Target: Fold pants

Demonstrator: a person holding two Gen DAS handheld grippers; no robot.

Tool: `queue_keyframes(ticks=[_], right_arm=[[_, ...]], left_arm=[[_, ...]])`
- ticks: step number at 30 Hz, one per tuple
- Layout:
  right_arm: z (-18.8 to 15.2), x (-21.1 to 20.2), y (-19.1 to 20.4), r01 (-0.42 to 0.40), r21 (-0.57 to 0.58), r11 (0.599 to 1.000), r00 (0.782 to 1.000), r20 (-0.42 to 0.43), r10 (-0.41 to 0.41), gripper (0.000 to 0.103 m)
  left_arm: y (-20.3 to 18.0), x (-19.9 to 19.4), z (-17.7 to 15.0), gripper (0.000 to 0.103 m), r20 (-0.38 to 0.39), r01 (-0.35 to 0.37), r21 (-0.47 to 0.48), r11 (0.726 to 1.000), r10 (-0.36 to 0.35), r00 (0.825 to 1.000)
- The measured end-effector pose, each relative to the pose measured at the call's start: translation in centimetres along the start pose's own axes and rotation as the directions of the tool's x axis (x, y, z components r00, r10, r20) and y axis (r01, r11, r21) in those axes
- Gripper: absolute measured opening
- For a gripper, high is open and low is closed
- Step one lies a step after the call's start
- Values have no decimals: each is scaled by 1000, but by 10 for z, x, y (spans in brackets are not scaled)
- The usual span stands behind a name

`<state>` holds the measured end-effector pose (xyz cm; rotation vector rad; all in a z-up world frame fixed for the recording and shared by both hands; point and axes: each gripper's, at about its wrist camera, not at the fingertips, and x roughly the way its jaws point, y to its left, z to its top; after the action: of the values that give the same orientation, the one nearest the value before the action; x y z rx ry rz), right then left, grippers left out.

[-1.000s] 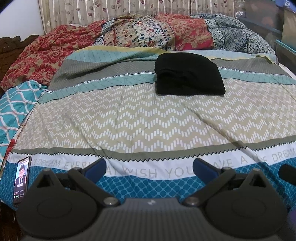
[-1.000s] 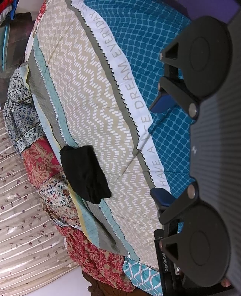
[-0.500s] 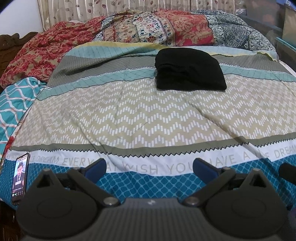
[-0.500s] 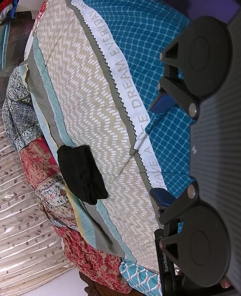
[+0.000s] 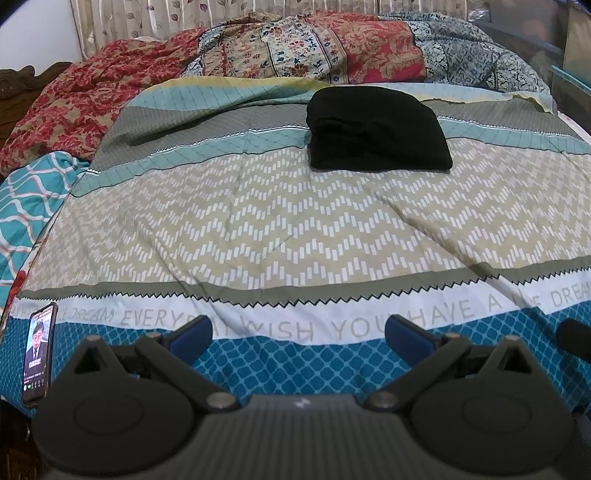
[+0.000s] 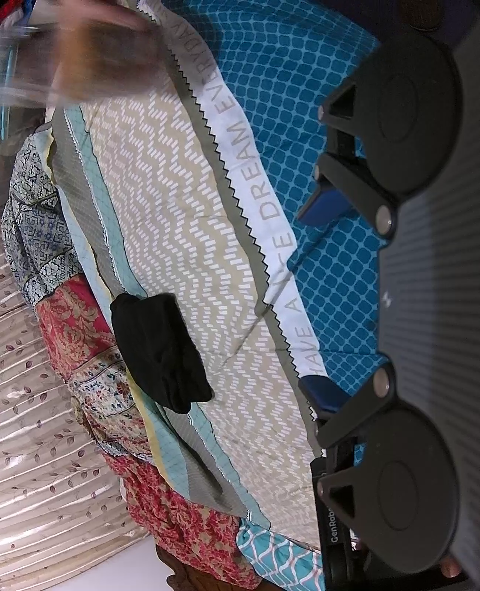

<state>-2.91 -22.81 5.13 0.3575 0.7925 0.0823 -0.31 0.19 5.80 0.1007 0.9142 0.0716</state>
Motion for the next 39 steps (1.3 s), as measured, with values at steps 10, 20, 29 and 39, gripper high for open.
queue_keyframes(ticks=[10,20,29,39], right_arm=[[-2,5,4,-5,-15,1000,1000,-15,5,90],[-3,5,5,-4,-21,1000,1000,-18,3,90],[-4,5,7,3,-24,1000,1000,-22,-4,90],[8,-2,9,-5,-27,1000,1000,24,6,90]], left_arm=[[1,2,0,103,-13,1,4,1000,-1,1000],[-1,2,0,103,-14,2,9,1000,-2,1000],[-3,2,1,103,-17,3,15,1000,-3,1000],[0,7,4,103,-50,-1,0,1000,1,999]])
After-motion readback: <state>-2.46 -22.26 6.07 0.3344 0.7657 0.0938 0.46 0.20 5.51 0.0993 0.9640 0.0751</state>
